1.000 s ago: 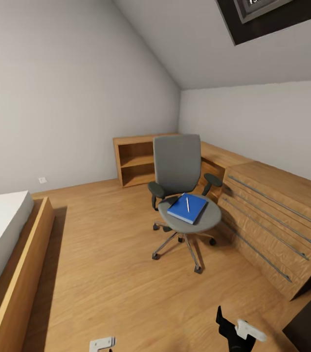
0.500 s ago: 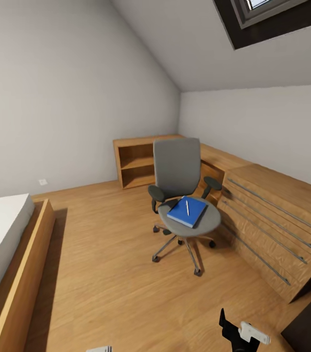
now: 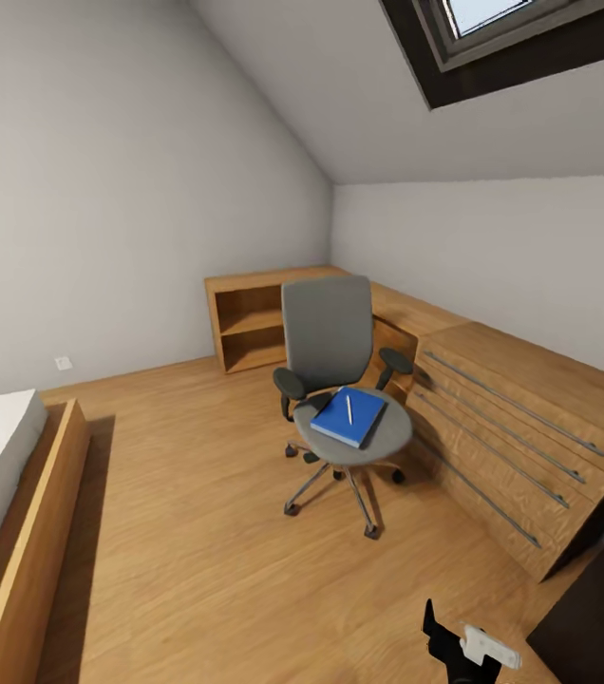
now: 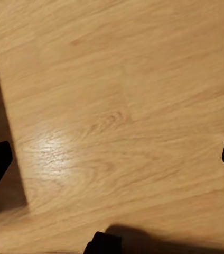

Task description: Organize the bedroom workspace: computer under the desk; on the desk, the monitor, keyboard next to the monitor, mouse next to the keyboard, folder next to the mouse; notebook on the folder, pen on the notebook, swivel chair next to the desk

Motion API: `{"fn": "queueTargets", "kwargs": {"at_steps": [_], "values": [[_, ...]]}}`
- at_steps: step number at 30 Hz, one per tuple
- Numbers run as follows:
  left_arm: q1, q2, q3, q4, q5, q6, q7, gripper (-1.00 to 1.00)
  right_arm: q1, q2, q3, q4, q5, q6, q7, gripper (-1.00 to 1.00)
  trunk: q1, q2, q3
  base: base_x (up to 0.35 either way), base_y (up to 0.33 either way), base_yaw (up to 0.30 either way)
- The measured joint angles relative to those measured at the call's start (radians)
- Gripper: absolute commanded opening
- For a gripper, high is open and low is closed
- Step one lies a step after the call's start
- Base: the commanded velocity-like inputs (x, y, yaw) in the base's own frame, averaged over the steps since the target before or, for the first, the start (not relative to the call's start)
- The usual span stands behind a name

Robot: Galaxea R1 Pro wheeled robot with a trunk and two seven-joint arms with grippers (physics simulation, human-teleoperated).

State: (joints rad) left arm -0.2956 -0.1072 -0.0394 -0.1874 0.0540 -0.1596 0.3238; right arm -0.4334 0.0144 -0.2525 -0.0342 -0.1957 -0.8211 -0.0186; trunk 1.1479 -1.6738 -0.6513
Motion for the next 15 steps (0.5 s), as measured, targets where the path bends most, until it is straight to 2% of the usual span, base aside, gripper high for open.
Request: {"fn": "queueTargets", "kwargs": {"at_steps": [10, 15], "values": [[0.000, -0.002, -0.027, 0.020, -0.001, -0.002, -0.024, 1.00, 0.000, 0.010, 0.003, 0.000, 0.009, 0.000, 0.002, 1.00, -0.038, 0.070, 0.034, 0.000, 0.000, -0.274], [0.000, 0.003, -0.040, 0.022, -0.002, -0.004, -0.027, 1.00, 0.000, 0.012, 0.002, 0.000, 0.033, 0.000, 0.003, 1.00, -0.058, 0.105, 0.050, 0.000, 0.000, -0.292]]}}
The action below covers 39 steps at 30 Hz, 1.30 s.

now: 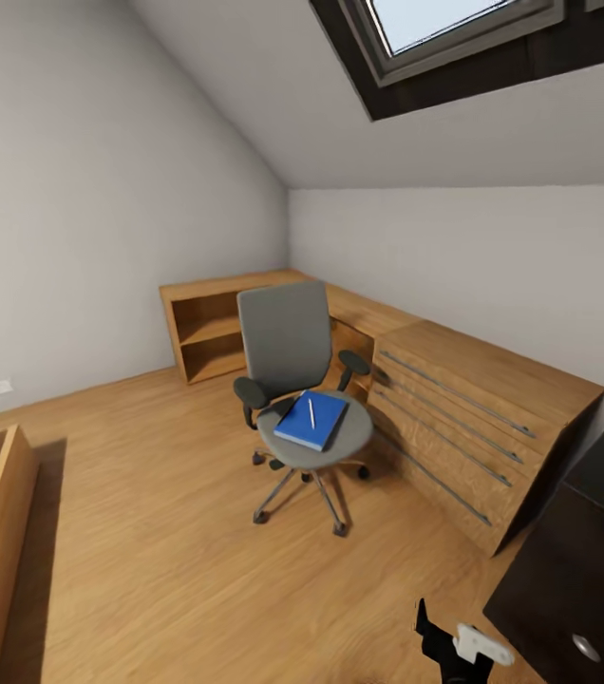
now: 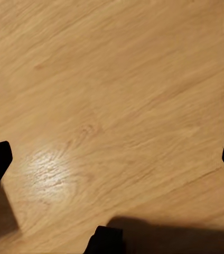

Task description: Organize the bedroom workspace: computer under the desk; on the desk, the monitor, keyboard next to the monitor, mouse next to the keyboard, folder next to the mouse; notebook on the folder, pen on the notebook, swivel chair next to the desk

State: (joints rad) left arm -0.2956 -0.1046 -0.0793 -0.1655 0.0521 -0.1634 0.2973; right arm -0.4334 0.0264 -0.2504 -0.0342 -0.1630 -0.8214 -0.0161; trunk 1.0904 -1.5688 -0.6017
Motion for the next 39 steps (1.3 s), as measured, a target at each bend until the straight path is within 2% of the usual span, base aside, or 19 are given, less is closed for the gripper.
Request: {"fn": "queueTargets", "kwargs": {"at_steps": [7, 12, 22, 26, 33, 39], "values": [[0.000, 0.017, -0.005, 0.001, 0.000, 0.000, -0.001, 1.00, 0.000, 0.001, -0.002, 0.000, 0.066, 0.000, -0.001, 1.00, -0.027, 0.049, 0.022, 0.000, 0.000, -0.297], [0.000, 0.023, -0.006, 0.001, 0.000, -0.003, -0.001, 1.00, 0.000, 0.001, -0.001, 0.000, 0.088, 0.001, -0.002, 1.00, -0.046, 0.084, 0.038, 0.000, 0.000, -0.299], [0.000, 0.031, -0.001, -0.001, 0.004, -0.011, 0.001, 1.00, 0.000, 0.004, 0.000, 0.001, 0.099, 0.002, -0.002, 1.00, -0.084, 0.154, 0.069, 0.000, 0.000, -0.300], [0.000, 0.036, 0.002, -0.002, 0.007, -0.033, 0.001, 1.00, 0.000, 0.004, -0.001, 0.000, 0.099, 0.001, -0.002, 1.00, -0.100, 0.182, 0.082, 0.000, 0.000, -0.300], [0.000, 0.038, 0.012, -0.002, 0.009, -0.109, 0.007, 1.00, 0.000, 0.004, -0.001, 0.000, 0.100, 0.000, -0.002, 1.00, -0.127, 0.231, 0.104, 0.000, 0.000, -0.300], [0.000, 0.036, 0.028, -0.002, 0.009, -0.134, 0.009, 1.00, 0.000, 0.004, -0.002, 0.000, 0.099, 0.000, -0.002, 1.00, -0.150, 0.273, 0.122, 0.000, 0.000, -0.300]]}}
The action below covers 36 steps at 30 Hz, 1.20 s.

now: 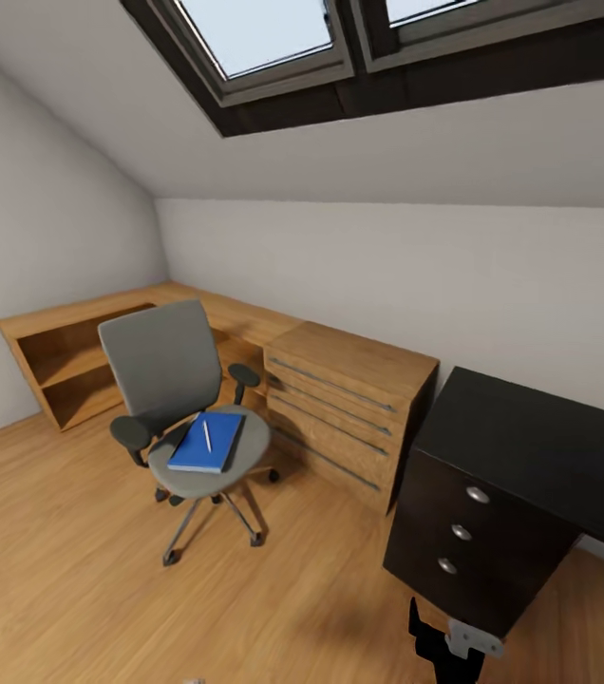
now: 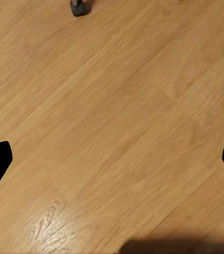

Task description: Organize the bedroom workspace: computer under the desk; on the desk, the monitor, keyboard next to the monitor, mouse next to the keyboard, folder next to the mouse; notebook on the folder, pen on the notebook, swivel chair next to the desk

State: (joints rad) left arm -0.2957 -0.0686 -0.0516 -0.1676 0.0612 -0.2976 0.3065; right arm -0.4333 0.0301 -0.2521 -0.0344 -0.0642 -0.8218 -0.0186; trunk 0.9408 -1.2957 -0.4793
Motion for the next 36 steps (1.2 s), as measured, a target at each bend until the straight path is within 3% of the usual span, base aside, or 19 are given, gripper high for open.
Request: {"fn": "queueTargets", "kwargs": {"at_steps": [5, 36], "values": [[0.000, -0.001, 0.003, 0.001, -0.003, -0.007, -0.005, 1.00, 0.000, -0.004, -0.001, 0.000, -0.001, -0.001, -0.001, 1.00, -0.019, 0.035, 0.016, 0.000, 0.000, -0.300], [0.000, -0.002, 0.000, 0.009, -0.007, -0.012, -0.010, 1.00, 0.000, -0.003, 0.000, 0.000, -0.001, -0.001, -0.001, 1.00, -0.019, 0.035, 0.016, 0.000, 0.000, -0.300]]}}
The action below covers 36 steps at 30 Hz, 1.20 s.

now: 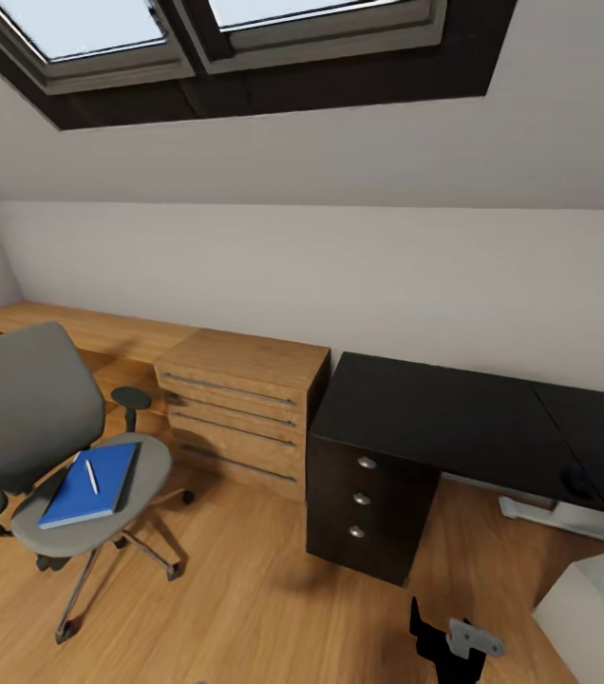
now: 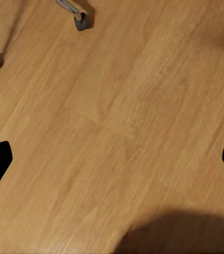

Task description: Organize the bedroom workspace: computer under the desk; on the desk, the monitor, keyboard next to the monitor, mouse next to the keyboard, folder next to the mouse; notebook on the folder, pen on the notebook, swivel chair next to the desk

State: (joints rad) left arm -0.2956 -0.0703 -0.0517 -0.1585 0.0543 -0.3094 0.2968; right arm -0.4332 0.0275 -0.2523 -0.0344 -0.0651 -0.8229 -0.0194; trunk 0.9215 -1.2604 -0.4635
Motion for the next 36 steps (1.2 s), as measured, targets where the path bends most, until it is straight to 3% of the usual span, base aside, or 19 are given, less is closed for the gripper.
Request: {"fn": "queueTargets", "kwargs": {"at_steps": [22, 36], "values": [[0.000, -0.002, -0.001, 0.008, 0.000, 0.000, 0.000, 1.00, 0.000, -0.002, 0.000, 0.000, 0.000, 0.001, 0.000, 1.00, 0.000, 0.000, 0.000, 0.014, 0.000, -0.294], [0.000, -0.002, -0.001, 0.007, 0.000, -0.001, 0.000, 1.00, 0.000, -0.007, 0.001, 0.000, 0.000, 0.003, 0.001, 1.00, 0.000, 0.000, 0.000, 0.236, 0.000, -0.054]]}}
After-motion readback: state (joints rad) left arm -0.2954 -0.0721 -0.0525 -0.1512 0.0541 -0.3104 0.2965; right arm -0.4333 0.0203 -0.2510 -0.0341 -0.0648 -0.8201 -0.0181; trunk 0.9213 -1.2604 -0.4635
